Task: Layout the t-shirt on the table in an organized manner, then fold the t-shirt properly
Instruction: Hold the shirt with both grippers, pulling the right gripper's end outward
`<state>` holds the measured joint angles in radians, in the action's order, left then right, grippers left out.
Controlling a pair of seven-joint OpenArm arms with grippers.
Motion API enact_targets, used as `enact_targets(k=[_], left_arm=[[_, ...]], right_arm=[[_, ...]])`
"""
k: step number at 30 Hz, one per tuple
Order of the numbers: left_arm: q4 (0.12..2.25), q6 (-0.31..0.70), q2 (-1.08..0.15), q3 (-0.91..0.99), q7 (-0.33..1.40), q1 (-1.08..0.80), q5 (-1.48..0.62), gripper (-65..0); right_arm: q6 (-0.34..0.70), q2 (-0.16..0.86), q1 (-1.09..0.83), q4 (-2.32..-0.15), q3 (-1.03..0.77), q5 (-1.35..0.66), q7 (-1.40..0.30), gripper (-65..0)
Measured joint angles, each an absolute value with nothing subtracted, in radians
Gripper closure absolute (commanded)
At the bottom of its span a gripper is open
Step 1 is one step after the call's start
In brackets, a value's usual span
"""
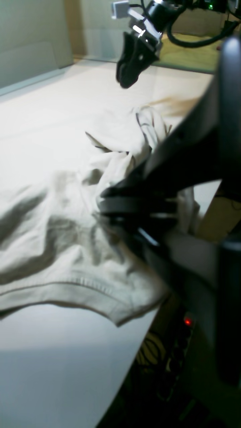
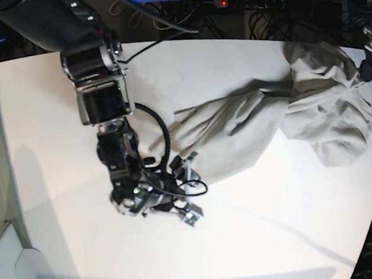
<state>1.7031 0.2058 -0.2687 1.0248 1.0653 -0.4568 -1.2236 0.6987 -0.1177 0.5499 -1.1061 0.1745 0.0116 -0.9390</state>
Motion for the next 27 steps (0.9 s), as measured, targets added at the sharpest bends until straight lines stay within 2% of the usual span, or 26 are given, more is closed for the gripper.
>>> enact_targets(k=[3, 8, 18, 27], left_arm=[[1.703, 0.206, -0.268, 0.996, 1.066, -0.457, -1.224, -0.4], [1.703, 0.206, -0.25, 0.974, 1.061, -0.455, -1.225, -0.4], [1.706, 0.206, -0.235, 0.973, 1.062, -0.445, -1.224, -0.4], [1.711, 0.206, -0.234, 0.974, 1.062, -0.449, -1.224, -0.4]], right_arm=[[0.698, -0.143, 0.551, -1.106, 0.191, 0.015, -0.921, -36.2], [0.699, -0.147, 0.561, -1.092, 0.188, 0.018, -0.811, -36.5], [0.698, -0.147, 0.624, -0.712, 0.19, 0.026, -0.571, -36.5], [0.698, -0.122, 0.663, -0.708, 0.186, 0.022, -0.521, -36.6]])
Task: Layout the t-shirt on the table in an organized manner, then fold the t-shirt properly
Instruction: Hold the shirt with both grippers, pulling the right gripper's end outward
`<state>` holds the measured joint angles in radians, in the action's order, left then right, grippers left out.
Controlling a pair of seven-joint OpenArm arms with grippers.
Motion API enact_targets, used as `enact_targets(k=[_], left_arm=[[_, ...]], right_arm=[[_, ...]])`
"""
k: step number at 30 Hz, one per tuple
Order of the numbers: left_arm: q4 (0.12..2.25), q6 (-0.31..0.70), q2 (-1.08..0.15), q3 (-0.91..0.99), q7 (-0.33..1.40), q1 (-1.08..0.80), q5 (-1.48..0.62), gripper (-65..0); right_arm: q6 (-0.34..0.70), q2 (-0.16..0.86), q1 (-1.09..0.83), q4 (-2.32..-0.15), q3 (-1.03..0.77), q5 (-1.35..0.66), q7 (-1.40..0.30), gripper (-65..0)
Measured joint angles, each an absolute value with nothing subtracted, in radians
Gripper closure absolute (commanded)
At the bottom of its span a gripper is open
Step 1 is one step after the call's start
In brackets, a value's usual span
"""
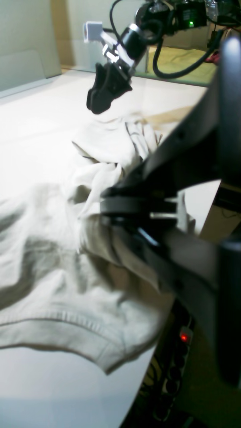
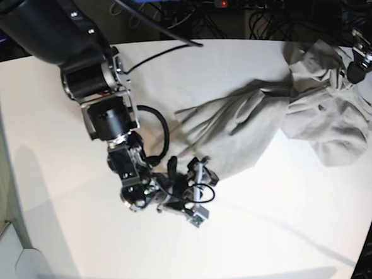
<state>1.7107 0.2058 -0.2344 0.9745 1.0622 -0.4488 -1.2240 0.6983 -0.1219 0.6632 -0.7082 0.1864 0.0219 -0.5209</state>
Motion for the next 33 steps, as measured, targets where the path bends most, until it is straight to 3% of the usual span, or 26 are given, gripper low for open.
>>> enact_targets(k=[5, 15, 19, 25, 28, 31, 33], left_arm=[[1.711, 0.206, -0.234, 0.974, 1.062, -0.448, -1.224, -0.4], [1.712, 0.206, -0.212, 0.974, 1.066, -0.443, -1.224, -0.4], [1.712, 0.206, -0.213, 0.973, 1.059, -0.443, -1.224, -0.4], [1.71, 0.206, -0.213, 0.973, 1.059, -0.443, -1.224, -0.4], [1.71, 0.206, -0.213, 0.973, 1.058, -0.443, -1.224, -0.4], [1.709, 0.206, -0.213, 0.974, 1.058, -0.443, -1.224, -0.4], [1.709, 0.206, -0.213, 0.973, 1.059, -0.443, -1.224, -0.4]], right_arm=[[0.627, -0.097, 0.661, -0.706, 0.188, 0.021, -0.442, -40.1], [0.624, -0.08, 0.62, -0.704, 0.191, 0.022, -0.44, -40.3], [0.623, -0.081, 0.639, -0.606, 0.191, 0.021, -0.421, -40.0], [0.62, -0.084, 0.639, -0.525, 0.191, 0.012, -0.294, -39.7], [0.62, -0.084, 0.639, -0.515, 0.191, 0.003, -0.287, -34.8], [0.62, -0.089, 0.639, -0.512, 0.191, 0.003, -0.287, -23.1], [0.62, -0.102, 0.638, -0.51, 0.191, 0.009, -0.296, -11.6]])
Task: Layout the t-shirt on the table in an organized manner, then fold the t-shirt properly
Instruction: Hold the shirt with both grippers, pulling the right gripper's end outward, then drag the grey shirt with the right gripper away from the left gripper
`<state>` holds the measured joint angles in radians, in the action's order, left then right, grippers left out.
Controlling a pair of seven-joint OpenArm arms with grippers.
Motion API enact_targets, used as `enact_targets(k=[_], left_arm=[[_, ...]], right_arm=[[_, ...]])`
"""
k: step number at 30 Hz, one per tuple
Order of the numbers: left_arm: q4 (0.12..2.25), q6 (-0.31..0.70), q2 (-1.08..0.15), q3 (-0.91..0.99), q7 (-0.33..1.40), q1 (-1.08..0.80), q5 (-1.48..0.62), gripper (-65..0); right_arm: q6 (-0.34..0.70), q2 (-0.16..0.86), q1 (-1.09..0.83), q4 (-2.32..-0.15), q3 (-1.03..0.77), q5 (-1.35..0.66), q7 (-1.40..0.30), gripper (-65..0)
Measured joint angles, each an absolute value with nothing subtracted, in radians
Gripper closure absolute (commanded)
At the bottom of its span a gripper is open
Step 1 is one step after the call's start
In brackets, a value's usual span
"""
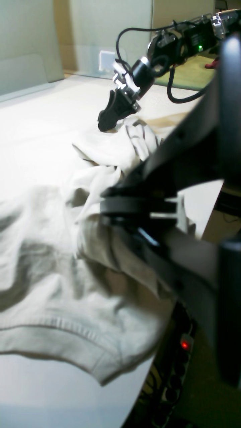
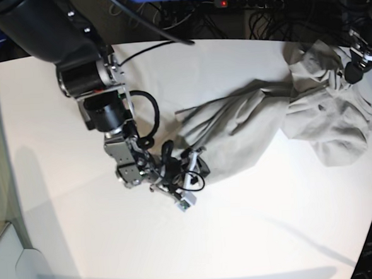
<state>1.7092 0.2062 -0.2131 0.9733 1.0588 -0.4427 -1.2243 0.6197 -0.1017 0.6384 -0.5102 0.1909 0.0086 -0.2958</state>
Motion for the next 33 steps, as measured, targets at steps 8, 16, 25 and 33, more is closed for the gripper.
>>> enact_targets(k=[8, 16, 25, 33], left_arm=[[1.71, 0.206, -0.213, 0.973, 1.058, -0.443, -1.225, -0.4], [1.71, 0.206, -0.218, 0.979, 1.068, -0.397, -1.225, -0.4], [1.703, 0.206, -0.218, 0.98, 1.074, -0.296, -1.223, -0.4], [1.703, 0.206, -0.218, 0.979, 1.076, -0.224, -1.224, -0.4]], right_arm=[[0.623, -0.119, 0.626, -0.554, 0.191, 0.023, -0.329, 0.0], [0.693, -0.104, 0.625, -0.881, 0.188, 0.015, -0.514, 0.0], [0.695, -0.074, 0.58, -1.348, 0.187, 0.015, -0.778, 0.0], [0.695, -0.014, 0.552, -1.65, 0.101, 0.011, -0.936, 0.0]])
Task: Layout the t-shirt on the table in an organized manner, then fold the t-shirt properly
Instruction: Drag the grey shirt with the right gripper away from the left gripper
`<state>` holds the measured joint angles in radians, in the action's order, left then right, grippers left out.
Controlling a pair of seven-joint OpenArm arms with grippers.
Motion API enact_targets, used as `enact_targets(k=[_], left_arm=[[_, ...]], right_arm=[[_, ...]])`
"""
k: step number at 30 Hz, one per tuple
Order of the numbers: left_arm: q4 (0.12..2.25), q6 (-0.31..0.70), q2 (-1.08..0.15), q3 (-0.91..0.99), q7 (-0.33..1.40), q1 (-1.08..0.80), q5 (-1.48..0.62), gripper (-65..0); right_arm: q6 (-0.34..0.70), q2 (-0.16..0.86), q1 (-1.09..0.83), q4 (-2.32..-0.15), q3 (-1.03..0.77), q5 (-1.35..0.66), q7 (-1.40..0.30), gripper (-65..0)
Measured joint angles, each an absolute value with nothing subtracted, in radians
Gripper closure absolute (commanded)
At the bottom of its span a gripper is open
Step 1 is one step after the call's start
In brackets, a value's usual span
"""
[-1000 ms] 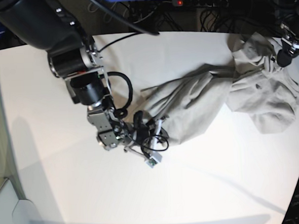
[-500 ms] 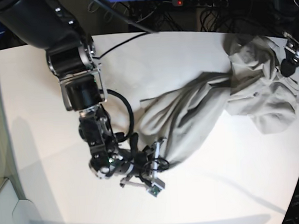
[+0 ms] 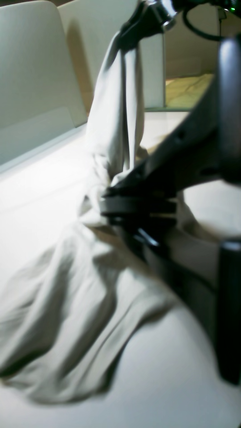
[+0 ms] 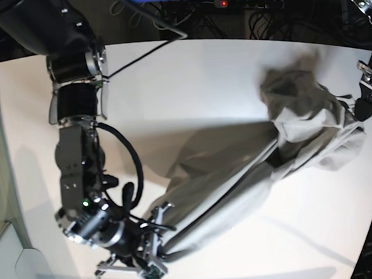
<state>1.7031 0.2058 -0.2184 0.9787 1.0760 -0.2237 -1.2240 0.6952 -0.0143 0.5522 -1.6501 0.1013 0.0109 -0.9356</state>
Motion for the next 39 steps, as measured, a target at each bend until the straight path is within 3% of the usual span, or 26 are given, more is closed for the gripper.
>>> enact_targets(k=[8, 14, 20, 22, 28, 30, 39], left_arm=[[1.703, 0.206, -0.218, 0.979, 1.074, -0.217, -1.224, -0.4], [1.702, 0.206, -0.219, 0.98, 1.074, -0.219, -1.224, -0.4], [1.702, 0.206, -0.218, 0.979, 1.074, -0.223, -1.226, -0.4], [1.702, 0.206, -0.218, 0.98, 1.074, -0.224, -1.225, -0.4], [1.702, 0.206, -0.218, 0.979, 1.074, -0.224, -1.225, -0.4], [1.702, 0.206, -0.218, 0.978, 1.074, -0.224, -1.225, -0.4], [1.702, 0.206, -0.216, 0.976, 1.074, -0.223, -1.225, -0.4]], right_arm=[[0.695, 0.082, 0.352, -1.96, 0.043, 0.013, -1.117, 0.0], [0.697, 0.16, 0.131, -1.964, 0.048, 0.005, -1.095, 0.0], [0.699, 0.263, -0.006, -1.956, 0.054, 0.002, -0.964, 0.0], [0.699, 0.295, -0.029, -1.95, 0.054, 0.008, -0.972, -2.8], [0.699, 0.389, -0.083, -1.944, 0.056, 0.013, -0.958, -24.0], [0.699, 0.405, -0.101, -1.946, 0.056, 0.01, -0.96, -27.7], [0.699, 0.448, -0.071, -1.948, 0.053, 0.007, -0.978, -29.0]])
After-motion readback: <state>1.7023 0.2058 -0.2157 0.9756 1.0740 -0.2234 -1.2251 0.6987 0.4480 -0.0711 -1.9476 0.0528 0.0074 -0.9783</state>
